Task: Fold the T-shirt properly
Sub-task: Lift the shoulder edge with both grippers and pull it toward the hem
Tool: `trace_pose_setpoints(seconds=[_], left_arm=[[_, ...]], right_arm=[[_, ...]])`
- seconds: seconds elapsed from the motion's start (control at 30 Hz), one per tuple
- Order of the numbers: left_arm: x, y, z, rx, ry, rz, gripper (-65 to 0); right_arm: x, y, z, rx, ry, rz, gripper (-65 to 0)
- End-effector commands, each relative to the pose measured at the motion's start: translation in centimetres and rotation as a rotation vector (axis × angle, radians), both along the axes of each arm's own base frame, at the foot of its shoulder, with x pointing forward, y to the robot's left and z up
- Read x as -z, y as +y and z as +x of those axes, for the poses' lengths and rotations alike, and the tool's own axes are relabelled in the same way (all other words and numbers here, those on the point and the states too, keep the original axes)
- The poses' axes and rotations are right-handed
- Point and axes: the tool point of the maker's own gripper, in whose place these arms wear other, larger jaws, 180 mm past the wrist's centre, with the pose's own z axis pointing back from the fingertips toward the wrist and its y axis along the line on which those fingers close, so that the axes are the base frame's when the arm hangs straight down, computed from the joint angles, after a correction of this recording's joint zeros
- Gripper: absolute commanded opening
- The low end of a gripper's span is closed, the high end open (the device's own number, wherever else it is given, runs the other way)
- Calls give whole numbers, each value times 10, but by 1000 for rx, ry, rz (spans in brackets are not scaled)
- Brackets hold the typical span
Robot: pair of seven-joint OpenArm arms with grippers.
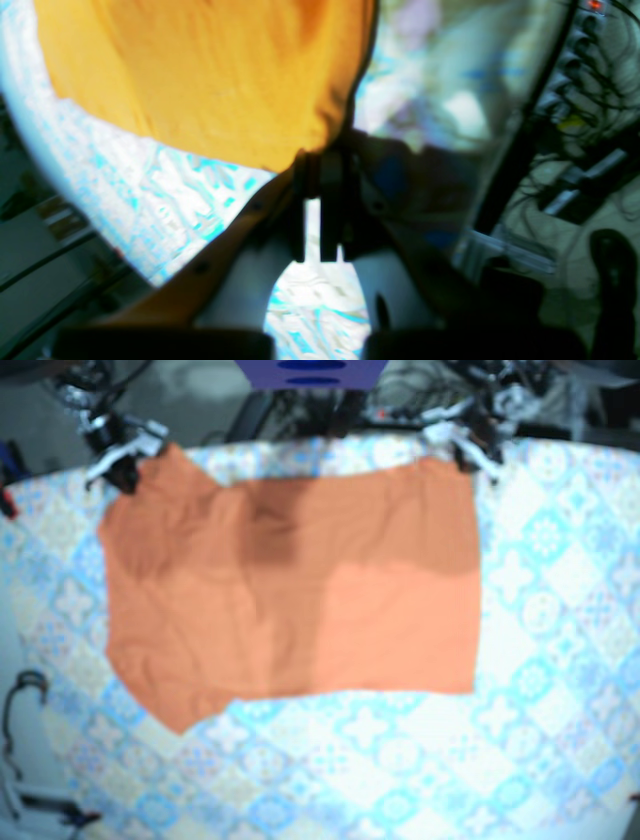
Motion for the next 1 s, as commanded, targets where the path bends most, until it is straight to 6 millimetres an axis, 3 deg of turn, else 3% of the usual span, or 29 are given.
trace_pose_setpoints(seconds=[0.0, 0.2, 0.4, 0.57, 0.67, 0.97], left_arm=[[-11, 4, 6, -4, -37, 2, -650], [-23, 1, 13, -7, -70, -14, -650], [-34, 5, 7, -5, -75, -13, -650], [-39, 1, -3, -2, -64, -23, -650], [-40, 12, -10, -21, -55, -7, -650], [-42, 20, -32, -46, -35, 0, -650]], right_arm=[[0, -4, -8, -10, 30, -7, -650], [-19, -17, 2, 7, -27, -11, -650], [-26, -32, -10, 24, -24, -20, -650], [-30, -42, -20, 30, -17, -23, -650], [-30, -44, -23, 33, -14, -26, -650], [-28, -41, -38, 24, 17, -16, -650]])
